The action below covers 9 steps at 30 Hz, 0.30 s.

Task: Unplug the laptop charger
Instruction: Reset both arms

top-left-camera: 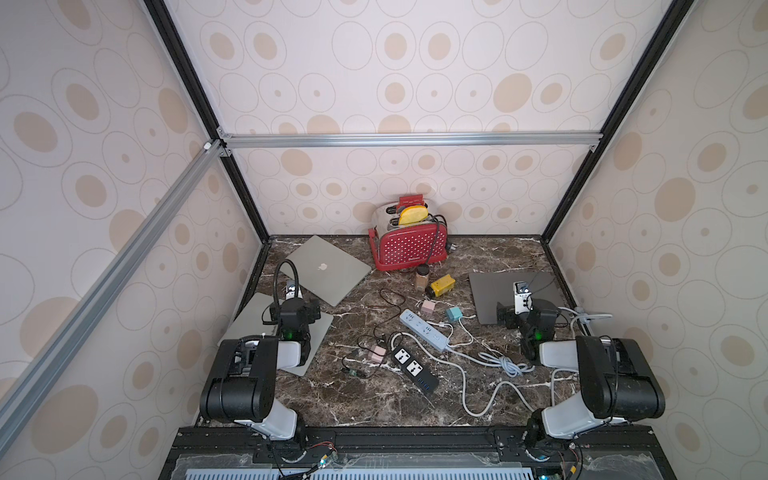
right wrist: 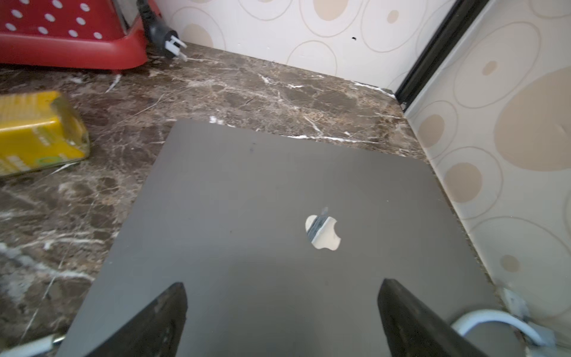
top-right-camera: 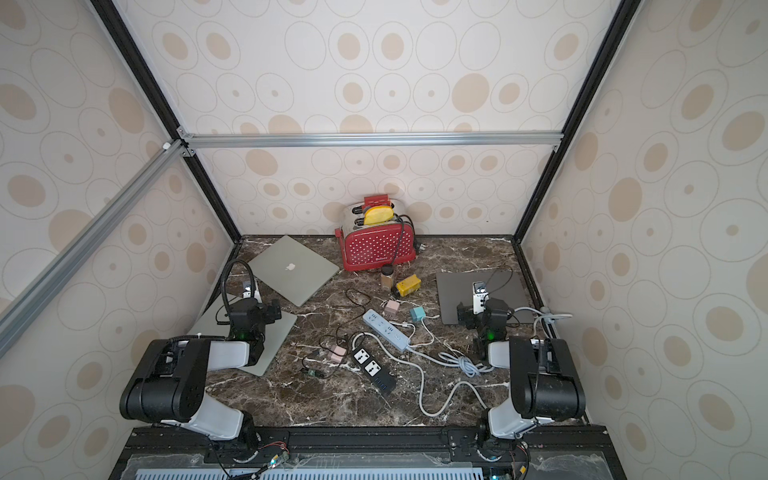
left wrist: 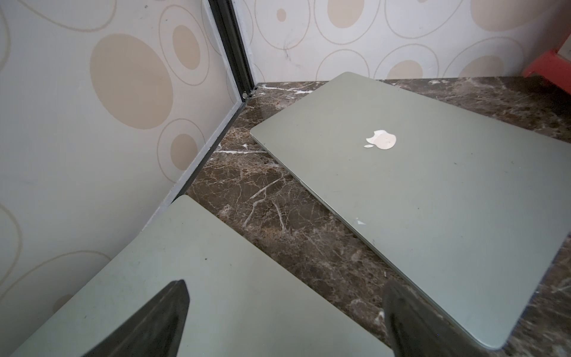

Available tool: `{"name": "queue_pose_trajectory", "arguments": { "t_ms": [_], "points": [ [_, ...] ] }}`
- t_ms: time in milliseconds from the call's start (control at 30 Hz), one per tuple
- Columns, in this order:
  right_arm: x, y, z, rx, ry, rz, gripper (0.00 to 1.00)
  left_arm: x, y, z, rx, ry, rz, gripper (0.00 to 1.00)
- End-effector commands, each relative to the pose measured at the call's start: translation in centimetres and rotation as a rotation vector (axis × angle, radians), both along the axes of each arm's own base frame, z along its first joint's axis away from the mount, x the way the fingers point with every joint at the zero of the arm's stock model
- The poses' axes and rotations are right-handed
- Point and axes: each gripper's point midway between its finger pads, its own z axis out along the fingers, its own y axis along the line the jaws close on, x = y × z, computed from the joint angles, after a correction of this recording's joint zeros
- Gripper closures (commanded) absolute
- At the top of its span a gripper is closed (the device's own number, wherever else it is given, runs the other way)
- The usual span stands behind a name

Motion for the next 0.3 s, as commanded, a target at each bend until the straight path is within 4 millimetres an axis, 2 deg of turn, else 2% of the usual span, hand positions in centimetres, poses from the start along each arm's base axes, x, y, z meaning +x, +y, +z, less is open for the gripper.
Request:
{"name": "queue_pose_trajectory", "arguments": {
  "t_ms": [0,267],
  "points": [
    [0.23,-0.78,0.35,0.015,-0.005,-0.047,0.0,0.49,-0.19,0.66,-0.007,-0.031,-0.007,0.01],
    [0.27,-0.77,0.38,0.014,-0.004,-0.046,0.0,0.7,-0.13,0.43,-0.021,-0.019,-0.015,0.01]
  ]
}}
